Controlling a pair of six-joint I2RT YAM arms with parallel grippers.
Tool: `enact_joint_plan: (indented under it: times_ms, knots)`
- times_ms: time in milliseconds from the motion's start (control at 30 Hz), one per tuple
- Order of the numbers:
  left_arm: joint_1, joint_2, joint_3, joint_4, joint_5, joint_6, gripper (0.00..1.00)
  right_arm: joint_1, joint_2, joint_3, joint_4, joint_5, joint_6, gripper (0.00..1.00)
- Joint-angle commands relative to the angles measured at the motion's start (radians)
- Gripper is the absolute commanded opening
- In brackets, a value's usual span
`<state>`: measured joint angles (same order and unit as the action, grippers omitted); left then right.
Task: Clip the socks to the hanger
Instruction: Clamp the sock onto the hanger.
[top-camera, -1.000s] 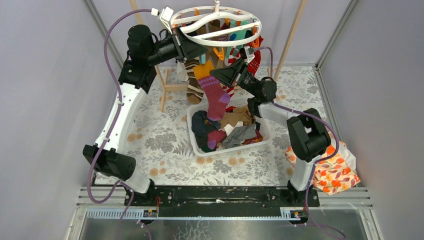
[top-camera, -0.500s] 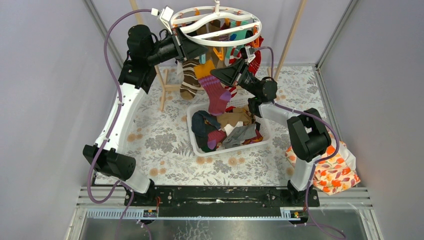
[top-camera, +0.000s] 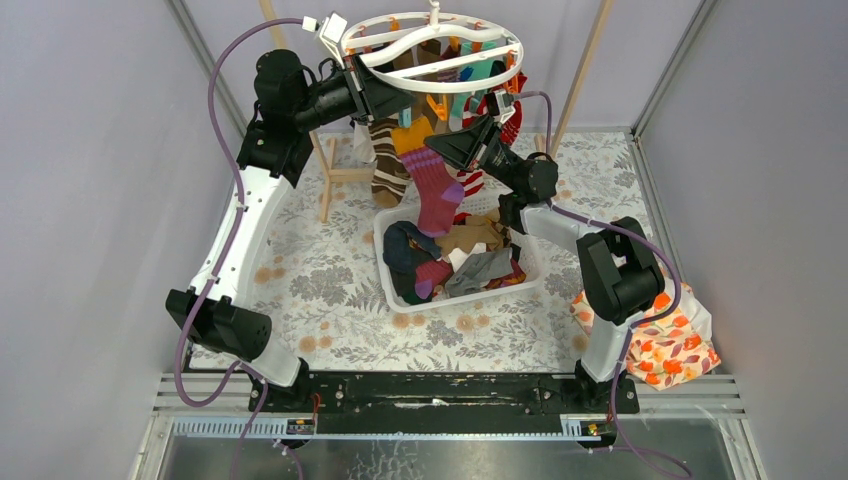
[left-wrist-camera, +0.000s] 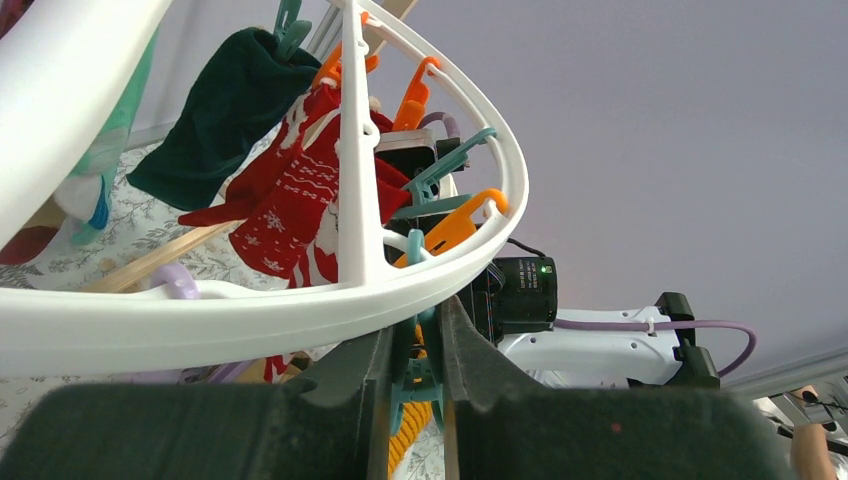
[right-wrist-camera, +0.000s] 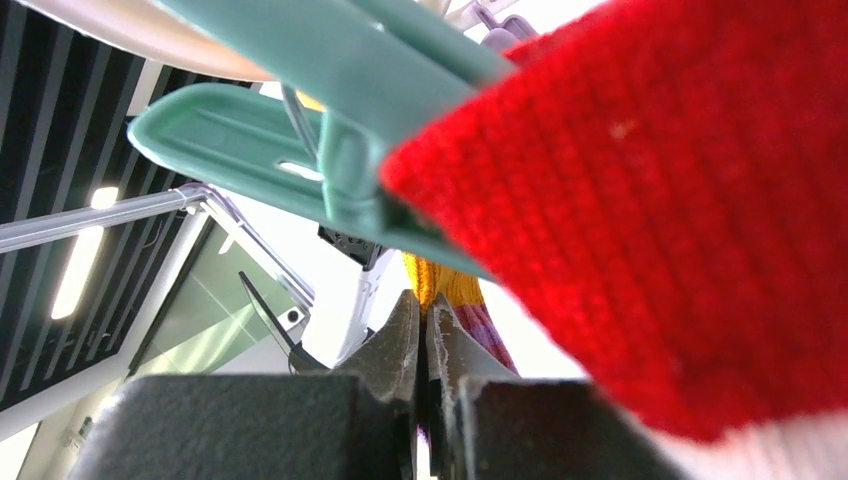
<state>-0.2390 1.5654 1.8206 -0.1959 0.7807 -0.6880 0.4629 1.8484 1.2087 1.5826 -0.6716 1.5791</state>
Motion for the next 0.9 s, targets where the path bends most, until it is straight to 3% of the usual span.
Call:
enact_joint_plan:
  times_ms: [0,867]
  knots:
    - [0.001,-0.021,-0.004,0.037,0.071,-0.014,0.01,-0.006,-0.044,0.046,0.133,0.012,0.007,0.0]
    - [0.002,-0.023,-0.024,0.044,0.036,0.031,0.0,-0.012,-0.039,0.081,0.134,-0.002,0.028,0.0]
